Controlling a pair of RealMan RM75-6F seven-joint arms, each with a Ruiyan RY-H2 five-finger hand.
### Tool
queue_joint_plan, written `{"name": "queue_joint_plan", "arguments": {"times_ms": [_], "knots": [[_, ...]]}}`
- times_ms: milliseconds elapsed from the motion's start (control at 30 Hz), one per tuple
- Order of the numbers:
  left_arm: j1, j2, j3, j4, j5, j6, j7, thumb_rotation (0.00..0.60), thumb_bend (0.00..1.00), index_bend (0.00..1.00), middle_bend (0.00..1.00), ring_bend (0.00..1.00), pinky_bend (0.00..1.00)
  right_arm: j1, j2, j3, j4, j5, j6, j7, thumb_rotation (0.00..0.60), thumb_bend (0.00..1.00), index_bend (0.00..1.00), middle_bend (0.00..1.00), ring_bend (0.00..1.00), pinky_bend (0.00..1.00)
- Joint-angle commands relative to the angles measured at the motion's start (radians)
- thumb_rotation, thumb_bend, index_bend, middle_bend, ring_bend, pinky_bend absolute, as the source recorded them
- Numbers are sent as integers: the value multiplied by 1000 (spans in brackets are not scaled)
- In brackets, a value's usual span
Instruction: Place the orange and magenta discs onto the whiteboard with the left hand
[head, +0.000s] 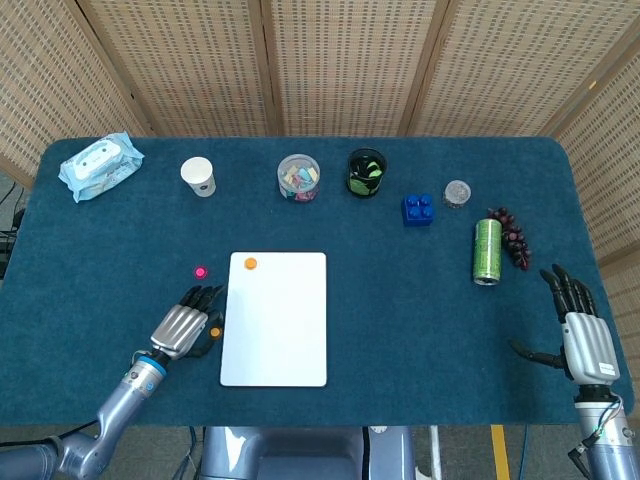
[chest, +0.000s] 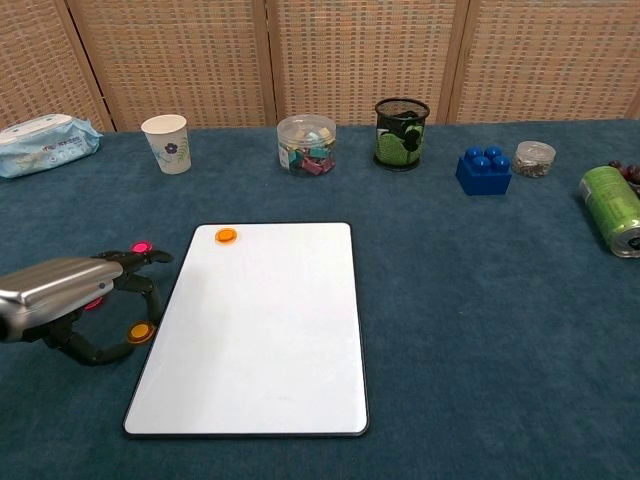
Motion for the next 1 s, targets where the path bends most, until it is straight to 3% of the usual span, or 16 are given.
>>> {"name": "queue_joint_plan", "arguments": {"times_ms": [33,267,567,733,1000], "knots": [[2,6,-3,-7,5,7,-3,600,347,529,0,0,0,0,0,0,0,0,-1,0,600,131,0,0,0,0],[-10,31,-36,-38,-3,12,9,600,344,529,0,0,0,0,1,0,-2,2,-2,0,600,131,0,0,0,0],[-106,34,-160,-74,-135,-65,137,600,339,529,0,0,0,1,2,0,-4,4,-5,3,600,131,0,0,0,0],[-195,-28,-242,2,-214,-129,160,600,336,529,0,0,0,2,4,1,-5,7,-9,3,600,131,0,0,0,0],[-311,-126,-293,135,-300,-211,199,600,334,529,0,0,0,4,7,2,-8,15,-19,10,600,131,0,0,0,0]]}}
